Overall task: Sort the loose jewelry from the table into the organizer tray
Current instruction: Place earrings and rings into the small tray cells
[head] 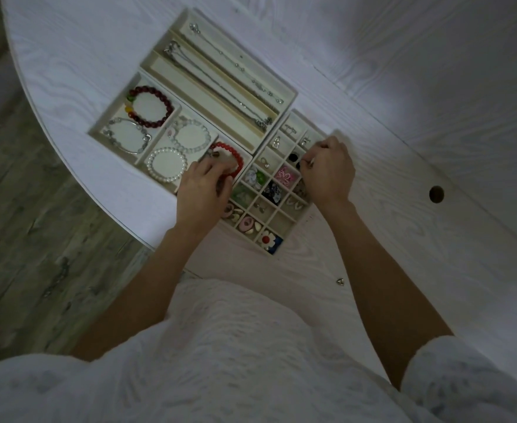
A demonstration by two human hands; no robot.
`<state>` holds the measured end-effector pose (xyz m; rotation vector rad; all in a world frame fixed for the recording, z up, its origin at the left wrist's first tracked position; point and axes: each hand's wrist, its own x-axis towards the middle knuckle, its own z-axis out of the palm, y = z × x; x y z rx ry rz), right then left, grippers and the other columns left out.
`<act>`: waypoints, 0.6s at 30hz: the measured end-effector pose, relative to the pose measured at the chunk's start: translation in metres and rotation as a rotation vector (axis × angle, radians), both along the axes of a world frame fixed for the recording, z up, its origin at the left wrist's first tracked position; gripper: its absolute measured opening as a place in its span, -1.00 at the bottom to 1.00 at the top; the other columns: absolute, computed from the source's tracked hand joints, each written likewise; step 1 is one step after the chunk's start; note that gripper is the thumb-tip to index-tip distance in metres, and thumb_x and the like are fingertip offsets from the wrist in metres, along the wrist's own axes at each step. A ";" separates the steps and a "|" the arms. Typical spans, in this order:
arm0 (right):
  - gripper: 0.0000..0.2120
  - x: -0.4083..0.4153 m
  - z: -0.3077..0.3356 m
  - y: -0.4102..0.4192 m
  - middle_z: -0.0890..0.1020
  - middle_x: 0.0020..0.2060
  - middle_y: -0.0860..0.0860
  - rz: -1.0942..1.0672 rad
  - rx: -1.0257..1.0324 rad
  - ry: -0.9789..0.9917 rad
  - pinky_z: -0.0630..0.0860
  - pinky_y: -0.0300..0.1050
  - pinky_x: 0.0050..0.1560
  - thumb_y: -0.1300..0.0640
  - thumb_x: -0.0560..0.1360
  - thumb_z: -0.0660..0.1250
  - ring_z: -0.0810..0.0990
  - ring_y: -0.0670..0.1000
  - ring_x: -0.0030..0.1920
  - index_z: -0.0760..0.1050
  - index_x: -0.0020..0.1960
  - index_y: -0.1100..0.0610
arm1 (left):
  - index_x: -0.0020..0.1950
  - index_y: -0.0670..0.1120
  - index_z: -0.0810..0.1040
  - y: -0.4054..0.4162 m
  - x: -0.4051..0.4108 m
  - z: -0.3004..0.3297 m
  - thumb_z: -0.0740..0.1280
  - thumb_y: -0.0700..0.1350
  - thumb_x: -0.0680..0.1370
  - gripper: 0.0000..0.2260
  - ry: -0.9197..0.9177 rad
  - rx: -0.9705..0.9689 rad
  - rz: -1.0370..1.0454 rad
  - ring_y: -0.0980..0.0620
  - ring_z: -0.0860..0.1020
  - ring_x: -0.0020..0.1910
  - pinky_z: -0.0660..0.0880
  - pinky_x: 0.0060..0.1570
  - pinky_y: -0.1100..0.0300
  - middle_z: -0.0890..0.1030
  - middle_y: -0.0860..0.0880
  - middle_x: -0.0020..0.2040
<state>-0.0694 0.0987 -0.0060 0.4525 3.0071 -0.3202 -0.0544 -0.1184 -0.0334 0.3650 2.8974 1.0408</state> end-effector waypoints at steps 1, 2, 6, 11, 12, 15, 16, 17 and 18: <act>-0.85 0.000 0.000 -0.001 0.56 0.04 0.08 -0.010 -0.008 0.004 0.43 -0.13 -0.07 0.18 0.50 0.32 0.48 0.07 0.05 0.65 -0.04 0.18 | 0.12 -0.13 0.59 0.000 0.000 0.000 0.31 -0.19 0.51 -0.80 0.003 -0.004 0.000 -0.14 0.49 -0.06 0.39 -0.08 0.08 0.59 -0.13 0.02; -0.85 0.000 -0.001 -0.001 0.56 0.04 0.08 -0.020 -0.014 0.007 0.43 -0.13 -0.07 0.17 0.50 0.32 0.48 0.07 0.05 0.65 -0.04 0.17 | 0.12 -0.14 0.59 0.001 0.001 0.000 0.32 -0.21 0.51 -0.80 0.004 -0.006 0.002 -0.14 0.49 -0.05 0.39 -0.07 0.09 0.60 -0.13 0.03; -0.84 -0.001 -0.001 -0.003 0.56 0.05 0.08 -0.040 -0.017 0.014 0.42 -0.14 -0.05 0.16 0.51 0.31 0.49 0.05 0.06 0.65 -0.03 0.17 | 0.10 -0.16 0.59 0.002 0.001 -0.001 0.33 -0.23 0.50 -0.81 0.016 -0.001 -0.003 -0.15 0.50 -0.06 0.40 -0.05 0.06 0.60 -0.14 0.01; -0.85 0.002 -0.002 -0.002 0.57 0.02 0.06 -0.049 -0.020 0.041 0.40 -0.16 -0.06 0.16 0.50 0.32 0.48 0.04 0.04 0.66 -0.03 0.15 | 0.07 -0.13 0.61 0.005 0.001 0.000 0.35 -0.16 0.50 -0.83 0.034 -0.006 -0.029 -0.13 0.51 -0.08 0.40 -0.08 0.08 0.61 -0.11 -0.03; -0.85 0.003 -0.002 -0.002 0.56 0.03 0.06 -0.047 -0.027 0.036 0.41 -0.16 -0.05 0.14 0.50 0.33 0.48 0.04 0.05 0.66 -0.01 0.14 | 0.07 -0.12 0.61 0.005 0.001 0.000 0.34 -0.16 0.50 -0.83 0.039 -0.010 -0.038 -0.12 0.52 -0.09 0.41 -0.09 0.07 0.61 -0.10 -0.04; -0.82 0.006 -0.001 0.000 0.54 0.05 0.05 -0.041 -0.047 0.018 0.40 -0.17 -0.04 0.09 0.51 0.33 0.46 0.03 0.07 0.64 0.03 0.12 | 0.08 -0.11 0.60 0.004 0.000 0.000 0.34 -0.16 0.50 -0.82 0.038 -0.016 -0.059 -0.11 0.53 -0.13 0.46 -0.15 0.05 0.61 -0.10 -0.07; -0.82 0.007 0.000 0.000 0.53 0.05 0.05 -0.039 -0.053 0.020 0.39 -0.18 -0.05 0.09 0.51 0.32 0.45 0.03 0.08 0.64 0.04 0.11 | 0.08 -0.11 0.60 0.005 -0.001 0.000 0.35 -0.16 0.50 -0.82 0.032 -0.025 -0.061 -0.11 0.53 -0.14 0.46 -0.16 0.05 0.60 -0.10 -0.08; -0.82 0.011 0.001 0.001 0.52 0.06 0.06 -0.044 -0.074 0.031 0.39 -0.19 -0.05 0.09 0.52 0.32 0.45 0.03 0.09 0.63 0.05 0.11 | 0.09 -0.11 0.60 0.005 0.000 0.002 0.35 -0.16 0.50 -0.83 0.025 -0.037 -0.069 -0.11 0.52 -0.14 0.45 -0.17 0.05 0.60 -0.10 -0.09; -0.81 0.014 0.003 0.001 0.52 0.06 0.06 -0.051 -0.108 0.044 0.37 -0.20 -0.06 0.10 0.52 0.31 0.45 0.04 0.09 0.63 0.06 0.12 | 0.09 -0.11 0.60 0.005 0.000 0.003 0.35 -0.16 0.51 -0.83 0.017 -0.047 -0.072 -0.11 0.52 -0.15 0.45 -0.19 0.07 0.59 -0.11 -0.09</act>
